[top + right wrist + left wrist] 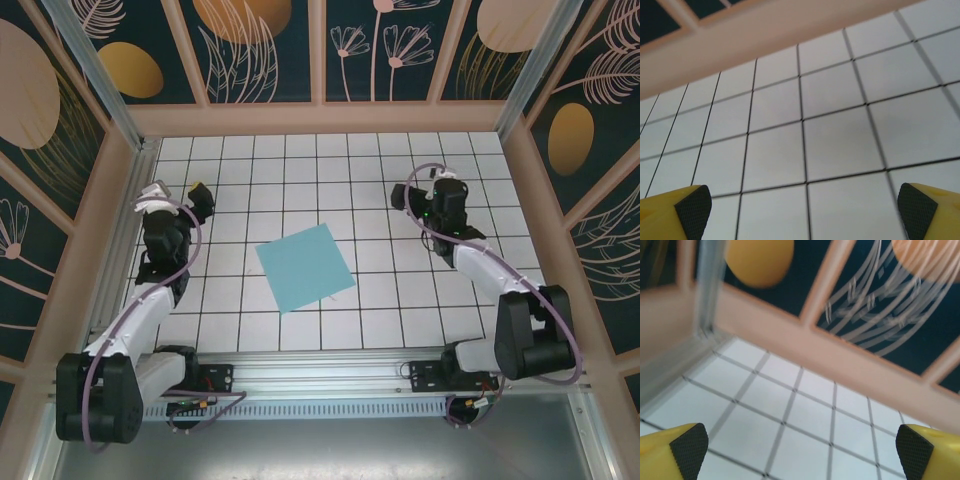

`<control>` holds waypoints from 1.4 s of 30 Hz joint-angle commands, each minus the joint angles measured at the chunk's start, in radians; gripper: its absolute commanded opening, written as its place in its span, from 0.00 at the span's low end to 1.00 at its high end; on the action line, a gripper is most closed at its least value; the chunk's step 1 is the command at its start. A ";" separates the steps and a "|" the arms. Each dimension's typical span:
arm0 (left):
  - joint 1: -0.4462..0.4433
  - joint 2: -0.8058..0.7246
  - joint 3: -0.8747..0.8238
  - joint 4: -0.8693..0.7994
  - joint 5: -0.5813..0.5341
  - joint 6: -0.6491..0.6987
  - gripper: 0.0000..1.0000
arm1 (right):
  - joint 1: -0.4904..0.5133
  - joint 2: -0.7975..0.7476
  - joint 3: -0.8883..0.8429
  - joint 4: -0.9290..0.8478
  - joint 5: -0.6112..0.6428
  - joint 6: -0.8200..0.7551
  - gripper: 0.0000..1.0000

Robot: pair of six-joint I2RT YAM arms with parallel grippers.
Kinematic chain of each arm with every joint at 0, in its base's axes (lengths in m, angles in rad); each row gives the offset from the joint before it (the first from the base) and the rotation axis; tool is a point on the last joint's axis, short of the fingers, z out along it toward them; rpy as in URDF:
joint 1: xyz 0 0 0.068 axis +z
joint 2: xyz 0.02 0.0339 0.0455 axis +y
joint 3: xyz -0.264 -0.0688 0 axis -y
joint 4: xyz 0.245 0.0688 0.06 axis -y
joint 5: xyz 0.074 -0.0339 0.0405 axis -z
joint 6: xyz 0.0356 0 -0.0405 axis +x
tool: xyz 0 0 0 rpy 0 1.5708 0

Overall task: Fold a paper plane with a square sheet of paper (pick it up from the middle)
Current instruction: Fold the square sheet of paper in half at the center of the table.

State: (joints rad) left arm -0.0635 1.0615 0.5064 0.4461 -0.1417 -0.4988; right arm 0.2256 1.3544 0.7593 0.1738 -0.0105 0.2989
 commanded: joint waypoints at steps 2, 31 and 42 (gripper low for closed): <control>-0.001 0.035 0.005 -0.310 0.338 -0.253 0.90 | 0.144 0.062 0.071 -0.236 -0.128 0.089 0.99; -0.392 0.371 0.015 -0.367 0.384 -0.501 0.36 | 0.481 0.489 0.292 -0.334 -0.227 0.165 0.67; -0.392 0.448 0.011 -0.361 0.353 -0.496 0.27 | 0.514 0.535 0.316 -0.331 -0.335 0.111 0.82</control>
State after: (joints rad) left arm -0.4511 1.4712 0.5175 0.0887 0.2276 -0.9932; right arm 0.7155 1.8492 1.0565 -0.1238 -0.2928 0.4393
